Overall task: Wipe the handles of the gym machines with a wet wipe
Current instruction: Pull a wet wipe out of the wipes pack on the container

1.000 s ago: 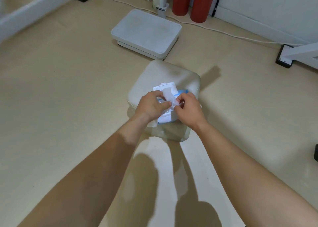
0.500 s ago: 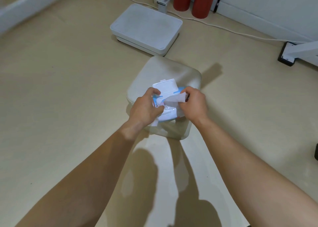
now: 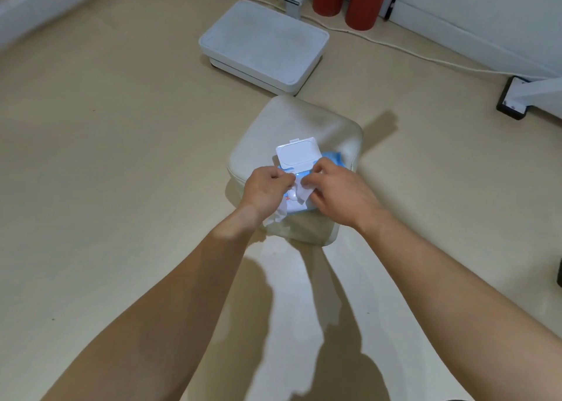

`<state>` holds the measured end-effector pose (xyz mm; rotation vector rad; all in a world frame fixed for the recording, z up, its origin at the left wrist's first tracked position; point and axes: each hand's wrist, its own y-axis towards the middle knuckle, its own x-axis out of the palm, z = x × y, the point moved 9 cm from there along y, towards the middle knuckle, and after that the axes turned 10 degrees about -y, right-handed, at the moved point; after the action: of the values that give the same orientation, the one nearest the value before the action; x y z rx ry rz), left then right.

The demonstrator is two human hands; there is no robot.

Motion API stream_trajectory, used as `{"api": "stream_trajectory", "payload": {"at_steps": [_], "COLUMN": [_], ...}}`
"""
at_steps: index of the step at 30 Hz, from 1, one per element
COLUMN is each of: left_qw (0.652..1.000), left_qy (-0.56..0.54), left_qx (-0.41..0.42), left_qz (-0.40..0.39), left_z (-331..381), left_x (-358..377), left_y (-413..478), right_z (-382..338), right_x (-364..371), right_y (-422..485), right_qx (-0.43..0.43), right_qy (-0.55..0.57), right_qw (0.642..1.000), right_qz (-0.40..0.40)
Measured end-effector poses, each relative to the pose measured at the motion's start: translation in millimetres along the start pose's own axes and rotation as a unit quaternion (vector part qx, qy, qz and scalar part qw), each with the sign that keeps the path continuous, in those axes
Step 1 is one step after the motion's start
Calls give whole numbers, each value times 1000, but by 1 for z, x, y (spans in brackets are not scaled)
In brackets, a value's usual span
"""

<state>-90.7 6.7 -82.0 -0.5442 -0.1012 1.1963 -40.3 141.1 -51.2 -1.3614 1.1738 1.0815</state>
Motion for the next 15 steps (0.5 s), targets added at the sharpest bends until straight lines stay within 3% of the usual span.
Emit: {"api": "stream_trajectory", "payload": {"at_steps": [4, 11, 15], "left_qw": [999, 990, 991], "left_qy": [-30, -130, -124], "left_qx": [16, 25, 29], "left_qz": [-6, -41, -36], "left_z": [-1, -11, -10], "left_x": [0, 8, 7], "left_y": [1, -1, -3], "right_z": [2, -12, -14], "right_x": [-2, 12, 7], "right_y": [4, 16, 17], "right_qx": [29, 11, 24], "right_qy": [-63, -26, 16], "right_qw": [997, 982, 981], "right_qz": [-24, -185, -193]}}
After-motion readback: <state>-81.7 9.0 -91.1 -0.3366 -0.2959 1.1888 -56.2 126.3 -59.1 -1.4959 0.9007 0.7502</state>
